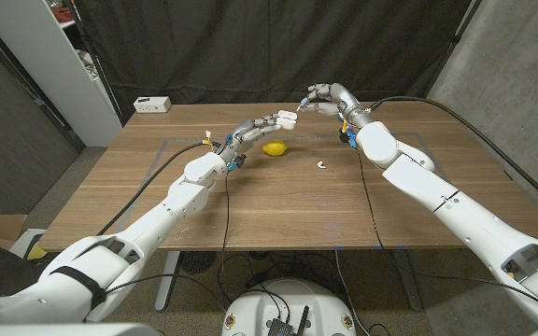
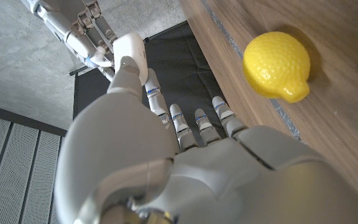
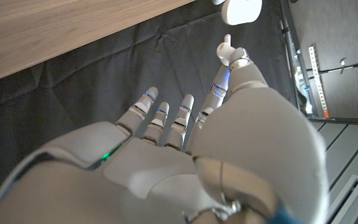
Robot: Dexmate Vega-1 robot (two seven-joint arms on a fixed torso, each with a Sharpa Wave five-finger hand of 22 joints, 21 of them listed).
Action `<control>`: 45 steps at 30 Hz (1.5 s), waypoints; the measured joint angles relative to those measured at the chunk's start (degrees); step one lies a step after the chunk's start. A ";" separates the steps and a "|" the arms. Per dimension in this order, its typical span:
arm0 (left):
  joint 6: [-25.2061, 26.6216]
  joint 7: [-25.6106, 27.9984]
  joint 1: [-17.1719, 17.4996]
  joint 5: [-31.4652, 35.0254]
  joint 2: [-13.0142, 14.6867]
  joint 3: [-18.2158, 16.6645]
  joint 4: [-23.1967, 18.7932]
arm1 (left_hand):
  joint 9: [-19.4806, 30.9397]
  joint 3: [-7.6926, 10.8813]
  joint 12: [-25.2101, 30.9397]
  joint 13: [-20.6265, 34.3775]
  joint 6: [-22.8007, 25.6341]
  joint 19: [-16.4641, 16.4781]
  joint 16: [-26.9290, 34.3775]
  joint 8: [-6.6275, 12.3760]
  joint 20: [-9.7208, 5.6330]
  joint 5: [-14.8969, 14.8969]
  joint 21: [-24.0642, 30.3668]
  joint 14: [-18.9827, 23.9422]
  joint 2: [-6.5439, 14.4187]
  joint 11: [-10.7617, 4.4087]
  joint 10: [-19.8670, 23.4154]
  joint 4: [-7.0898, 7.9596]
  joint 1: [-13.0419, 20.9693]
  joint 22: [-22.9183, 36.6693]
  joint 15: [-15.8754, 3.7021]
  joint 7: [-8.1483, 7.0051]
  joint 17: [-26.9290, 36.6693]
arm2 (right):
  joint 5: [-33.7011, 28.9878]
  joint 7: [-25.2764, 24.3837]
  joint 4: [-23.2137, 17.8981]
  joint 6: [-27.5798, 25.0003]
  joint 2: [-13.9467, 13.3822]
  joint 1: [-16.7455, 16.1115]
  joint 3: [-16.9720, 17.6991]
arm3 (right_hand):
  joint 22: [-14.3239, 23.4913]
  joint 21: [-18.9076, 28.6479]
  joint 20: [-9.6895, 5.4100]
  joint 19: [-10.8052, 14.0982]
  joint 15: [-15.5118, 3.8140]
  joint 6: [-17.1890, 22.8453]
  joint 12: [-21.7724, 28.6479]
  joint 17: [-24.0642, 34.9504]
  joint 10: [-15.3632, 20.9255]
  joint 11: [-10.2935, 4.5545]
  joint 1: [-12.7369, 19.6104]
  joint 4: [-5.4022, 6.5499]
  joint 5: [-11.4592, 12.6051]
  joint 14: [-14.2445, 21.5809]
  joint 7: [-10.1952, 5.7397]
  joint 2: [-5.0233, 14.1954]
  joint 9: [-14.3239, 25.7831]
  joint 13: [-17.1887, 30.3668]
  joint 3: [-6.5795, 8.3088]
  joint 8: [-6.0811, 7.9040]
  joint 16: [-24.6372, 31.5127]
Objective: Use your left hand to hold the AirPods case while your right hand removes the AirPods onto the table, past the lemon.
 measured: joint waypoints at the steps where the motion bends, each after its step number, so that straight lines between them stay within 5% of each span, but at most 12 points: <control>1: -0.05 -0.14 0.00 0.00 0.00 0.00 0.00 | 0.00 0.00 0.00 0.00 0.00 0.00 0.00 0.00 0.00 0.00 0.00 0.00 0.00 0.00 0.00 0.00 0.00 0.00 0.00 0.00 0.00 | 0.00 0.00 -0.10 0.00 -0.04 -0.06 0.09 | 0.00 0.00 0.00 0.00 0.00 0.00 0.00 0.00 0.00 0.00 0.00 0.00 0.00 0.00 0.00 0.00 0.00 0.00 0.00 0.09 0.00; 5: -0.17 -0.49 0.00 -0.02 0.00 0.00 0.00 | 0.00 0.00 0.00 0.00 0.00 0.00 0.00 0.00 0.00 -0.01 0.00 0.00 0.00 0.00 0.00 0.00 0.00 0.00 0.00 0.00 0.00 | 0.00 0.00 -0.77 0.00 -0.35 -0.51 0.70 | -0.01 0.00 0.00 0.00 0.00 -0.02 0.00 0.00 0.00 0.00 0.00 0.23 -0.01 0.00 0.01 0.00 0.00 0.00 -0.24 0.09 0.00; 6: -0.24 -0.61 -1.21 -0.05 -0.20 -0.16 1.68 | 0.00 0.00 0.00 0.00 0.00 0.00 0.00 0.00 0.00 -0.01 0.00 0.00 0.00 0.00 0.00 0.00 0.00 0.00 0.00 0.00 0.00 | 1.65 -2.18 -0.91 -5.23 -0.44 -0.60 0.83 | -0.01 0.00 0.00 0.00 0.00 -0.02 0.00 0.00 0.00 0.00 0.00 0.23 -0.01 0.00 0.01 0.00 0.00 0.00 -0.24 0.09 0.00; 20: -0.67 -1.33 -1.85 -0.31 -0.29 -0.41 2.70 | 0.00 0.00 0.00 0.00 0.11 0.00 0.00 0.00 0.00 -0.13 0.00 0.00 -0.01 0.00 0.00 0.00 0.01 0.00 0.00 0.11 0.00 | 4.14 -2.30 -0.79 -9.32 -0.86 -0.27 0.55 | -0.01 0.00 0.00 0.00 0.00 -0.55 0.00 0.27 0.00 0.00 0.24 0.23 -0.05 0.00 -0.07 0.22 0.77 0.27 -0.24 0.58 0.00; 38: -0.67 -1.62 -1.57 -0.55 0.23 -0.66 2.18 | 0.00 0.17 0.00 0.00 0.11 0.22 0.00 -0.01 -0.22 0.01 0.00 0.00 -0.09 0.00 0.00 -0.17 0.09 0.00 0.00 0.11 0.00 | 9.29 2.69 0.96 -14.00 -1.84 1.65 -2.29 | -0.02 0.00 0.00 0.00 0.00 -0.91 -0.30 0.26 0.00 0.00 0.25 0.46 -0.23 0.00 0.10 0.21 1.26 0.29 -0.48 0.64 0.00; 45: -0.40 -1.49 -1.27 -0.57 0.34 -0.67 1.66 | 0.00 0.17 0.00 0.00 0.10 0.21 0.00 -0.05 -0.22 0.01 0.00 0.00 -0.09 0.00 0.00 -0.17 0.09 0.00 0.00 0.10 0.00 | 9.78 4.04 2.04 -14.11 -2.22 2.27 -3.88 | -0.02 -0.27 0.18 -0.23 0.11 -0.38 -1.81 0.17 -1.87 -1.85 0.34 0.64 -0.27 -3.05 -0.85 0.27 1.31 0.21 -1.14 0.53 -1.21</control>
